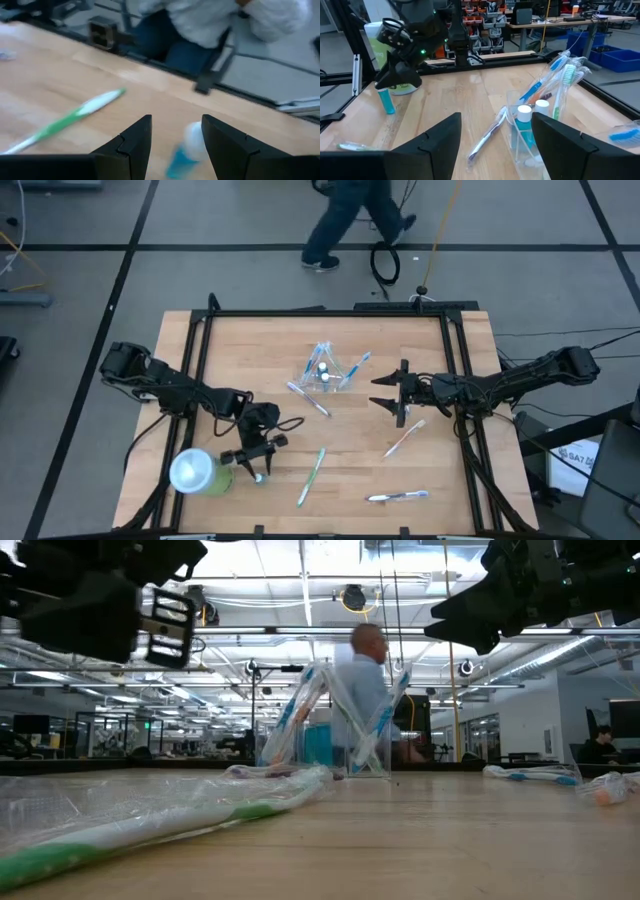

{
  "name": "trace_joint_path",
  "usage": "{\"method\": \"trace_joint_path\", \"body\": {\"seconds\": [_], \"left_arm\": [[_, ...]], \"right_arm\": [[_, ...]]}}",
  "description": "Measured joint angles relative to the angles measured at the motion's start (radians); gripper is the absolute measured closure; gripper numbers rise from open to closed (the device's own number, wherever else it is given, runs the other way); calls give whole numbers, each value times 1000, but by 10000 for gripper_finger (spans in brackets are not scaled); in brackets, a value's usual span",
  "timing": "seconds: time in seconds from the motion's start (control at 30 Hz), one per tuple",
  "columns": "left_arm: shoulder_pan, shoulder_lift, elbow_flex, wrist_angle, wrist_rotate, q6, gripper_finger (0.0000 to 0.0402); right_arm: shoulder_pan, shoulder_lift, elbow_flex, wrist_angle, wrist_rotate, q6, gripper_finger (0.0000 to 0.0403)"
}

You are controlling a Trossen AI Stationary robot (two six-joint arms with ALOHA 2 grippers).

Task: Pick & Place toothbrushing station
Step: Put the mouthwash into the transparent organizer

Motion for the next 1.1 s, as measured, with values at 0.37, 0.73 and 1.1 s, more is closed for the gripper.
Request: {"method": "trace_joint_path", "body": {"seconds": [0.37, 0.73, 1.1], "left_arm": [[18, 0, 0, 67, 7, -91, 225], [-49, 0, 0, -32, 38, 50, 225], [-57, 10, 0, -39, -63, 45, 225]], "right_arm": [[0, 0, 0, 6, 1, 0, 170], [0, 0, 0, 6, 2, 0, 170], [0, 0, 0, 6, 2, 0, 170]]}}
